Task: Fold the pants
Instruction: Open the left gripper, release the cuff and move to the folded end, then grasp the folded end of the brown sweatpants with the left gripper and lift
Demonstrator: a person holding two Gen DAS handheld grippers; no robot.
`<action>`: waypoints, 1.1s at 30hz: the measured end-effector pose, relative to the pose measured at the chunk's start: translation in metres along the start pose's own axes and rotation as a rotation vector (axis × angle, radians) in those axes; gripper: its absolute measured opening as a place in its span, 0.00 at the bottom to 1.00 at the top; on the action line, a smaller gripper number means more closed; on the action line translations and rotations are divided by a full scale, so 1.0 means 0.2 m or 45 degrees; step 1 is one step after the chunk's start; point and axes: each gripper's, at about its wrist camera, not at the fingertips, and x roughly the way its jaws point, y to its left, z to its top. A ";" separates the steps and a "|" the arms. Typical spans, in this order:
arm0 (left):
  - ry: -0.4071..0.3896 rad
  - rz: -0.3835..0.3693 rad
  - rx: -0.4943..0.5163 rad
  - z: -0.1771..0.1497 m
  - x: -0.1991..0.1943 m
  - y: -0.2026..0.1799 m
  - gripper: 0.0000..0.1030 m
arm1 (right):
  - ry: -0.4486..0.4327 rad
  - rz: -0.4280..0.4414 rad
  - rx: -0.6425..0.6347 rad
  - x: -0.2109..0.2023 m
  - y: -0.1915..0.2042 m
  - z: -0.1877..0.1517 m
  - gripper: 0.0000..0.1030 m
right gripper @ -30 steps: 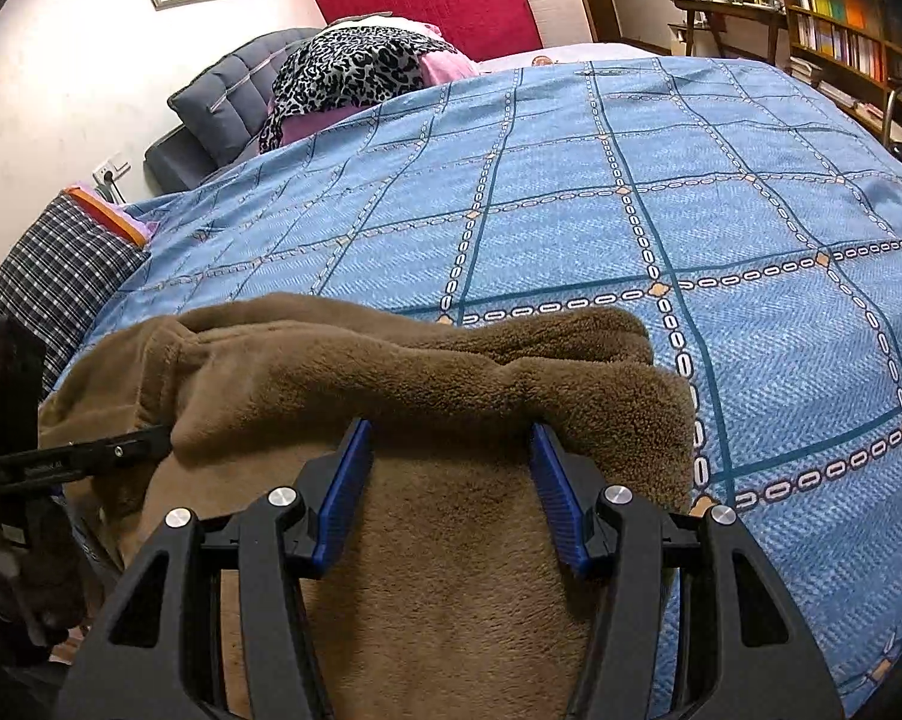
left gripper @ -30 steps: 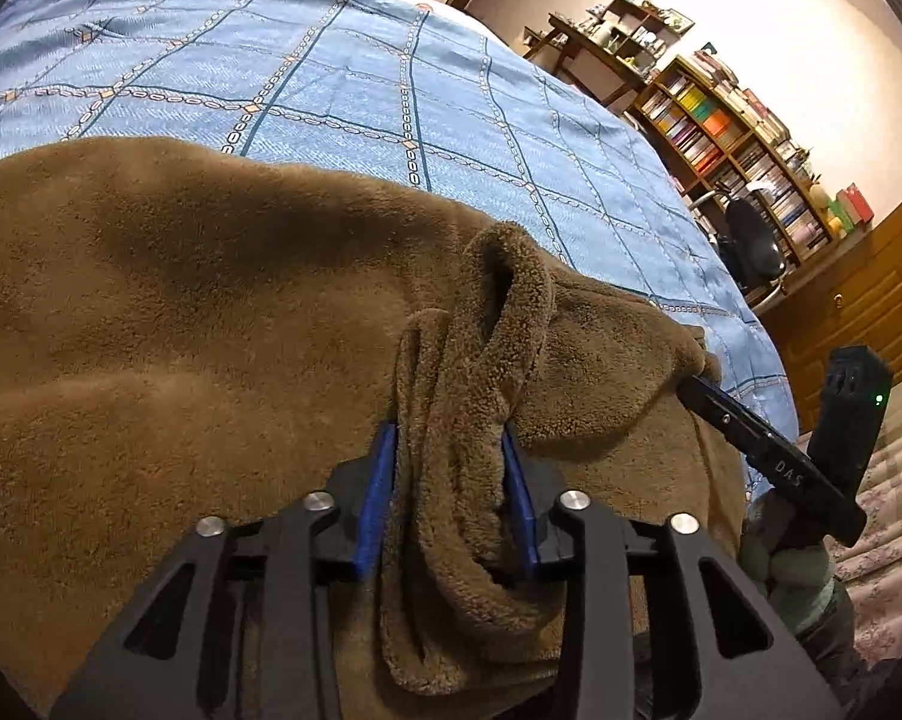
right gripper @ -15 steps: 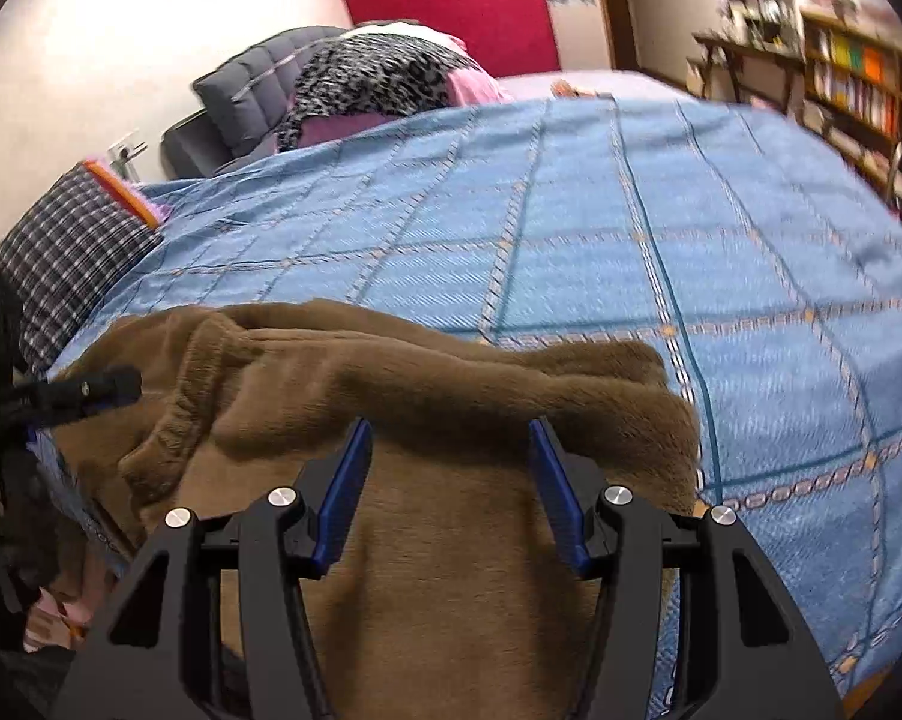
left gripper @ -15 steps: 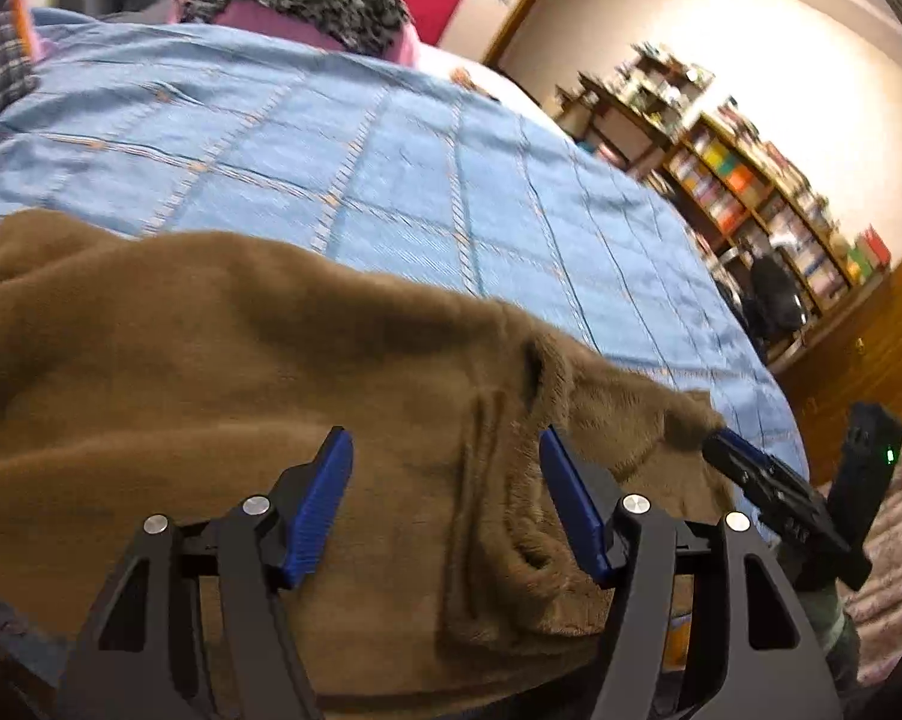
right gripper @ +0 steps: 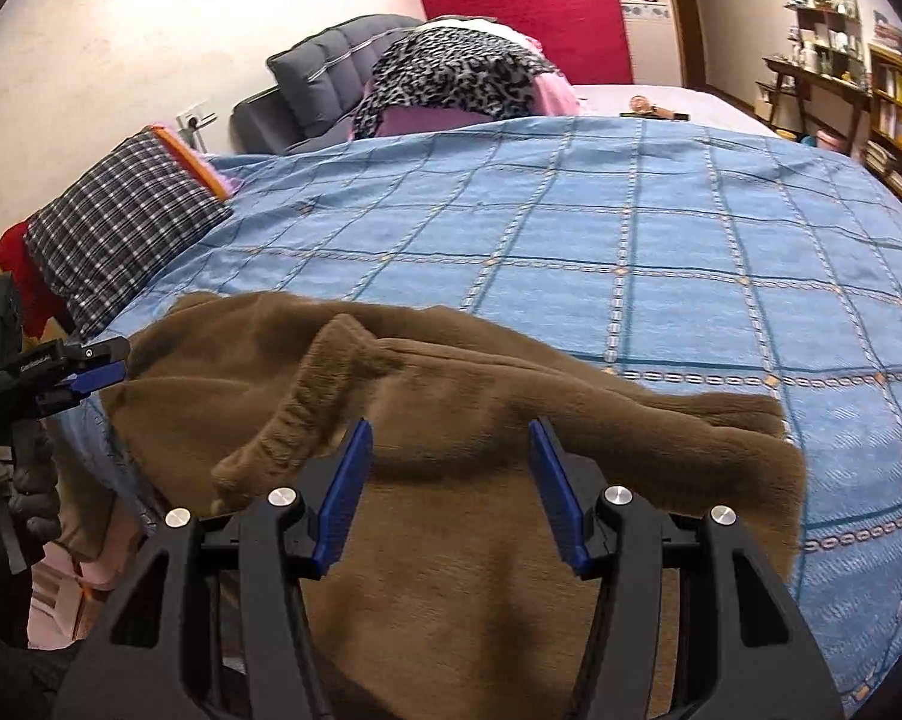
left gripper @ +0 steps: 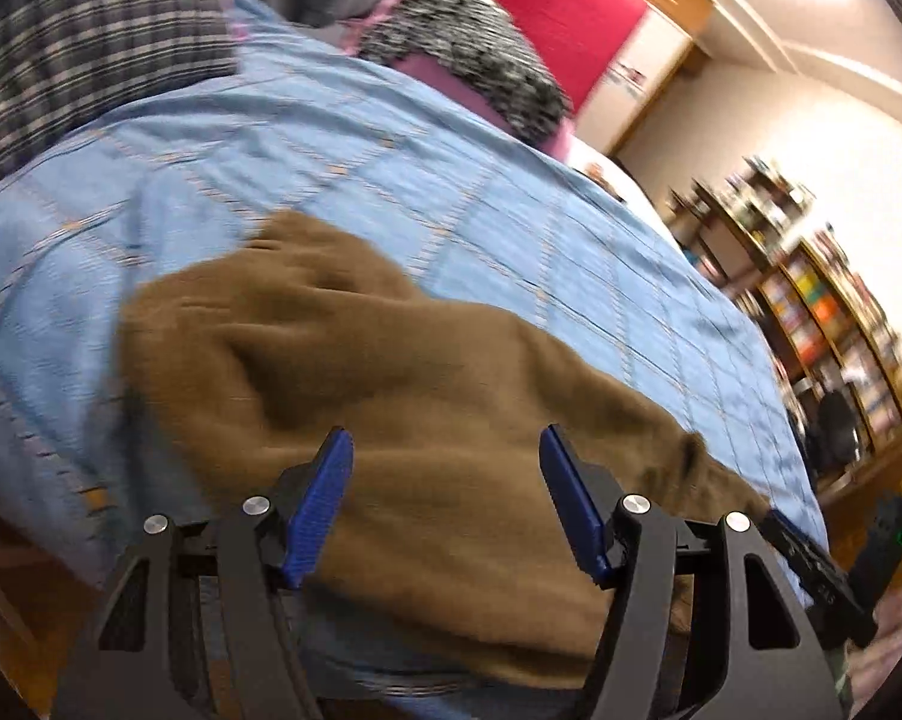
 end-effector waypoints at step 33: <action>0.037 -0.152 -0.416 -0.01 0.11 0.45 0.81 | 0.144 0.141 -0.161 0.27 0.36 0.04 0.59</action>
